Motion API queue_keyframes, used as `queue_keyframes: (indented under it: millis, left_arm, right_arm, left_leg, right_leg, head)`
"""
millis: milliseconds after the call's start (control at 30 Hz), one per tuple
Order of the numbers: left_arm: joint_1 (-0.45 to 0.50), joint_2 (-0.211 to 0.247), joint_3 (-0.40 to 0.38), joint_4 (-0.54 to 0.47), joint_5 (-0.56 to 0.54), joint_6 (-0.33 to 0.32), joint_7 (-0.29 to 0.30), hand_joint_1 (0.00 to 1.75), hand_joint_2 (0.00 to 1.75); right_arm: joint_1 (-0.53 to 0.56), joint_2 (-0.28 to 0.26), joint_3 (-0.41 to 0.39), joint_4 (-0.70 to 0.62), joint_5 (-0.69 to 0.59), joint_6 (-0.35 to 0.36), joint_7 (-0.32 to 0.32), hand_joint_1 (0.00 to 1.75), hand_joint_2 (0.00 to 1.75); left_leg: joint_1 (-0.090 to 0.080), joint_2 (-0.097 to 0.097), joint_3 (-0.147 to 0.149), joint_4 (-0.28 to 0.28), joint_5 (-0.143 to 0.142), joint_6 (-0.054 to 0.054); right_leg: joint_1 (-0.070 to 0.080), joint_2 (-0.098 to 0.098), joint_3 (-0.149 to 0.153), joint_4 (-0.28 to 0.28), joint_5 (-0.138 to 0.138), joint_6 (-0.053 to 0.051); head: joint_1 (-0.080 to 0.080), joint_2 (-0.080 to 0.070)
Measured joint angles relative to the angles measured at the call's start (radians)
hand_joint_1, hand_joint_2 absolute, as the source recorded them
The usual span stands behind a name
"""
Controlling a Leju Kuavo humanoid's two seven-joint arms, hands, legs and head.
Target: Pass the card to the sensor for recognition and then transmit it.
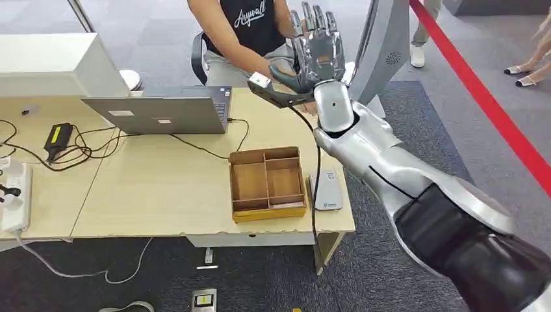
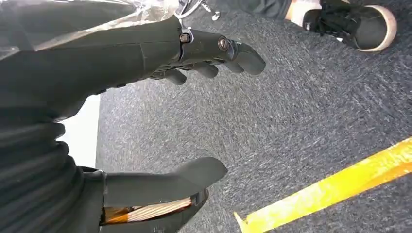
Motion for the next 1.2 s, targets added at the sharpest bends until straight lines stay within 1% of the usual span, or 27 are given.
queue_keyframes:
  millis: [67, 133, 167, 233, 267, 333, 367, 400, 433, 467, 533, 567, 600, 633, 667, 733, 800, 833, 867, 900, 1000, 1067, 1133, 1200]
  left_arm:
    - [0.001, 0.0, 0.0, 0.0, -0.001, 0.0, -0.004, 0.0, 1.75]
    - [0.005, 0.0, 0.002, 0.0, 0.005, 0.004, -0.009, 0.0, 1.75]
    - [0.007, 0.0, 0.004, 0.0, 0.008, 0.007, -0.01, 0.0, 1.75]
    - [0.011, 0.0, 0.008, 0.0, 0.019, 0.011, -0.01, 0.0, 1.75]
    - [0.013, 0.0, 0.009, 0.0, 0.027, 0.013, -0.01, 0.0, 1.75]
    - [0.016, 0.0, 0.012, 0.0, 0.042, 0.02, -0.009, 0.0, 1.75]
    - [0.016, -0.002, 0.018, 0.0, 0.051, 0.025, -0.006, 0.0, 1.75]
    - [0.016, -0.005, 0.024, 0.0, 0.058, 0.029, -0.002, 0.0, 1.75]
    - [0.017, -0.006, 0.028, 0.0, 0.063, 0.032, 0.003, 0.0, 1.75]
    - [0.02, -0.007, 0.033, 0.0, 0.069, 0.034, 0.008, 0.0, 1.75]
    - [0.024, -0.009, 0.038, 0.0, 0.078, 0.039, 0.016, 0.0, 1.75]
    - [0.025, -0.01, 0.043, 0.0, 0.08, 0.041, 0.017, 0.0, 1.75]
    - [0.026, -0.011, 0.05, 0.0, 0.08, 0.042, 0.018, 0.0, 1.75]
    - [0.026, -0.012, 0.054, 0.0, 0.08, 0.042, 0.019, 0.0, 1.75]
    - [0.025, -0.014, 0.059, 0.0, 0.08, 0.043, 0.025, 0.0, 1.75]
    - [0.027, -0.016, 0.066, 0.0, 0.087, 0.046, 0.029, 0.0, 1.75]
    - [0.026, -0.021, 0.077, 0.0, 0.094, 0.048, 0.035, 0.0, 1.75]
    - [0.025, -0.023, 0.082, -0.001, 0.095, 0.048, 0.035, 0.0, 1.75]
    - [0.025, -0.024, 0.083, -0.001, 0.095, 0.048, 0.036, 0.0, 1.75]
    - [0.025, -0.025, 0.083, -0.001, 0.097, 0.049, 0.037, 0.0, 1.75]
    - [0.023, -0.027, 0.085, -0.001, 0.103, 0.051, 0.039, 0.0, 1.75]
    - [0.018, -0.031, 0.085, -0.001, 0.115, 0.056, 0.042, 0.0, 1.75]
    - [0.021, -0.033, 0.085, -0.001, 0.12, 0.06, 0.042, 0.0, 1.75]
    - [0.021, -0.034, 0.085, -0.001, 0.123, 0.06, 0.046, 0.0, 1.75]
  right_arm:
    - [0.01, -0.08, 0.0, -0.046, 0.058, -0.042, 0.029, 0.0, 0.0]
    - [0.042, -0.182, -0.015, -0.108, 0.105, -0.08, 0.069, 0.0, 0.0]
    - [0.07, -0.23, -0.031, -0.143, 0.125, -0.1, 0.089, 0.0, 0.0]
    - [0.142, -0.325, -0.087, -0.211, 0.17, -0.124, 0.1, 0.0, 0.0]
    - [0.193, -0.367, -0.13, -0.245, 0.191, -0.127, 0.103, 0.0, 0.0]
    - [0.309, -0.425, -0.226, -0.303, 0.224, -0.129, 0.105, 0.0, 0.0]
    - [0.394, -0.465, -0.302, -0.353, 0.232, -0.131, 0.098, 0.0, 0.0]
    - [0.482, -0.488, -0.384, -0.405, 0.24, -0.132, 0.074, 0.0, 0.0]
    - [0.569, -0.502, -0.471, -0.445, 0.243, -0.133, 0.039, 0.0, 0.0]
    - [0.638, -0.511, -0.56, -0.477, 0.245, -0.133, -0.001, 0.0, 0.0]
    - [0.758, -0.504, -0.746, -0.54, 0.255, -0.134, -0.112, 0.0, 0.0]
    - [0.803, -0.498, -0.847, -0.57, 0.262, -0.134, -0.182, 0.0, 0.0]
    - [0.826, -0.489, -0.934, -0.578, 0.271, -0.134, -0.243, 0.0, 0.0]
    - [0.833, -0.483, -1.003, -0.579, 0.275, -0.134, -0.287, 0.0, 0.0]
    - [0.845, -0.472, -1.095, -0.583, 0.276, -0.133, -0.329, 0.0, 0.0]
    - [0.894, -0.435, -1.228, -0.621, 0.282, -0.134, -0.404, 0.0, 0.0]
    - [0.946, -0.373, -1.39, -0.645, 0.307, -0.135, -0.493, 0.0, 0.0]
    - [0.957, -0.342, -1.477, -0.645, 0.311, -0.135, -0.499, 0.0, 0.0]
    - [0.962, -0.331, -1.516, -0.645, 0.312, -0.135, -0.499, 0.0, 0.0]
    - [0.973, -0.316, -1.572, -0.651, 0.316, -0.135, -0.501, 0.0, 0.0]
    - [0.994, -0.28, -1.656, -0.658, 0.33, -0.135, -0.521, 0.0, 0.0]
    - [1.021, -0.235, -1.745, -0.659, 0.322, -0.135, -0.523, 0.0, 0.0]
    - [1.041, -0.2, -1.825, -0.659, 0.313, -0.135, -0.558, 0.0, 0.0]
    - [1.046, -0.163, -1.896, -0.659, 0.315, -0.135, -0.589, 0.0, 0.0]
  left_leg:
    - [0.0, -0.001, 0.0, 0.001, 0.0, 0.0]
    - [0.0, -0.001, 0.0, 0.002, -0.001, 0.001]
    - [0.0, -0.001, 0.001, 0.002, -0.001, 0.001]
    - [0.0, -0.001, 0.002, 0.002, -0.002, 0.003]
    - [0.0, -0.001, 0.002, 0.002, -0.003, 0.004]
    - [0.0, 0.0, 0.004, 0.002, -0.004, 0.005]
    - [0.001, -0.002, 0.004, 0.002, -0.005, 0.005]
    - [0.002, -0.005, 0.004, 0.002, -0.005, 0.005]
    - [0.001, -0.012, 0.002, 0.002, -0.005, 0.005]
    - [0.001, -0.013, 0.0, 0.001, -0.005, 0.005]
    - [0.001, -0.013, -0.002, 0.001, -0.004, 0.005]
    - [0.001, -0.013, -0.002, 0.001, -0.004, 0.005]
    - [0.0, -0.013, -0.001, 0.001, -0.004, 0.005]
    - [0.0, -0.013, -0.003, 0.001, -0.003, 0.005]
    - [0.0, -0.013, -0.003, 0.001, -0.003, 0.005]
    - [0.001, -0.013, -0.001, 0.001, -0.003, 0.005]
    - [0.0, -0.012, -0.002, 0.001, -0.003, 0.005]
    - [-0.001, -0.012, -0.003, 0.001, -0.003, 0.005]
    - [-0.002, -0.013, -0.003, 0.001, -0.003, 0.006]
    - [-0.002, -0.012, -0.003, 0.001, -0.002, 0.005]
    - [-0.001, -0.003, 0.0, 0.001, -0.003, 0.005]
    - [-0.001, -0.004, 0.0, 0.001, -0.003, 0.005]
    - [-0.001, -0.005, -0.002, 0.0, -0.003, 0.005]
    - [-0.001, 0.001, 0.0, 0.0, -0.004, 0.005]
  right_leg:
    - [0.0, 0.0, 0.0, -0.001, 0.0, 0.0]
    - [0.0, -0.001, 0.003, -0.003, 0.0, 0.001]
    - [0.0, 0.0, 0.004, -0.004, 0.001, 0.001]
    - [0.0, 0.0, 0.005, -0.006, 0.001, 0.002]
    - [0.0, 0.0, 0.006, -0.006, 0.001, 0.002]
    - [0.0, 0.0, 0.007, -0.007, 0.001, 0.002]
    - [0.001, -0.001, 0.011, -0.008, 0.0, 0.003]
    - [0.002, -0.004, 0.012, -0.008, -0.001, 0.005]
    - [0.001, -0.009, 0.012, -0.008, -0.002, 0.005]
    - [0.001, -0.01, 0.011, -0.007, -0.002, 0.005]
    - [0.001, -0.01, 0.01, -0.007, -0.002, 0.004]
    - [0.001, -0.01, 0.009, -0.007, -0.002, 0.004]
    - [0.0, -0.01, 0.006, -0.006, -0.002, 0.004]
    - [-0.001, -0.01, 0.006, -0.005, -0.002, 0.004]
    - [-0.001, -0.01, 0.006, -0.006, -0.002, 0.004]
    - [0.001, -0.01, 0.008, -0.006, -0.002, 0.004]
    - [0.0, -0.01, 0.007, -0.006, -0.002, 0.004]
    - [-0.001, -0.01, 0.005, -0.006, -0.002, 0.004]
    - [-0.002, -0.01, 0.005, -0.005, -0.002, 0.004]
    - [-0.002, -0.01, 0.004, -0.005, -0.002, 0.004]
    - [-0.001, -0.003, 0.004, -0.005, -0.002, 0.004]
    - [-0.001, -0.004, 0.004, -0.006, -0.002, 0.004]
    - [-0.001, -0.005, 0.004, -0.005, -0.002, 0.004]
    - [-0.001, 0.001, 0.001, -0.006, -0.002, 0.004]
  head:
    - [0.0, 0.0]
    - [0.0, 0.0]
    - [0.0, 0.0]
    - [0.001, 0.0]
    - [0.003, 0.0]
    - [0.002, 0.0]
    - [0.001, 0.0]
    - [0.002, 0.0]
    - [0.003, 0.0]
    - [0.003, 0.0]
    - [0.003, 0.0]
    - [0.002, 0.0]
    - [0.002, 0.0]
    - [0.0, 0.0]
    - [0.0, 0.0]
    - [0.002, 0.0]
    - [0.002, 0.0]
    - [0.001, 0.0]
    - [0.001, 0.0]
    - [0.001, 0.0]
    - [0.002, 0.0]
    - [0.001, 0.0]
    - [0.002, 0.0]
    - [0.002, 0.0]
